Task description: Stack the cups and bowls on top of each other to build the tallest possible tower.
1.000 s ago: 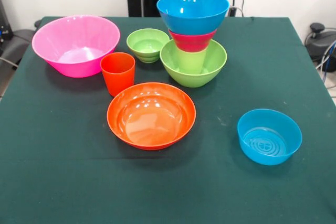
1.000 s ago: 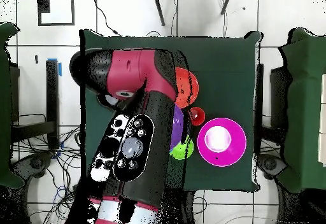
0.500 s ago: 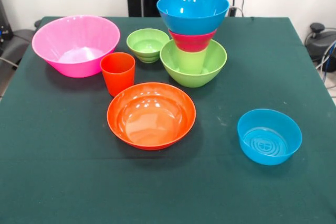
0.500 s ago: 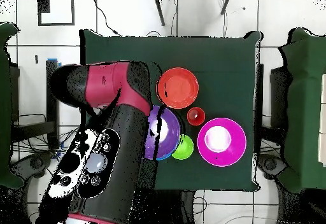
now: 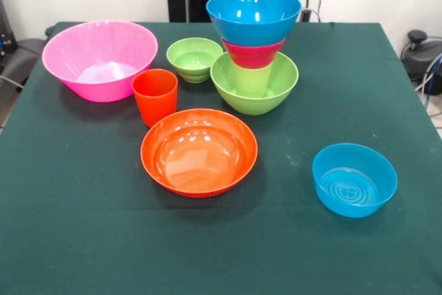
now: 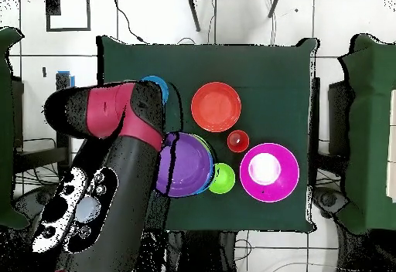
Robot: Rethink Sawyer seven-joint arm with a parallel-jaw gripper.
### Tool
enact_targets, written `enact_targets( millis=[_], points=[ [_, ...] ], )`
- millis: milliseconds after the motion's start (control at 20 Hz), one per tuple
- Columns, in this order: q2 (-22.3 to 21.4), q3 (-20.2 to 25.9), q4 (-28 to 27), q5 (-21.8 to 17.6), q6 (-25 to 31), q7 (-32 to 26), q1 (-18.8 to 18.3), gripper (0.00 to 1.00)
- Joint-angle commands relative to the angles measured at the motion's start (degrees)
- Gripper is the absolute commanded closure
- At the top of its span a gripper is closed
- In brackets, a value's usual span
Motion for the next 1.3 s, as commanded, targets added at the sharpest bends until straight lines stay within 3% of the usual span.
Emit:
enact_targets(
  millis=[50,850,1300],
  points=[
    [4.68,0.09,2.23,-3.13,-3.18,10.60,0.29,1.00],
    [7.50,-1.61,3.48,-1.26,-10.49,10.16,1.21,1.00],
    [5.76,0.91,6.17,1.40,-11.32,6.62,0.58,1.00]
  ],
)
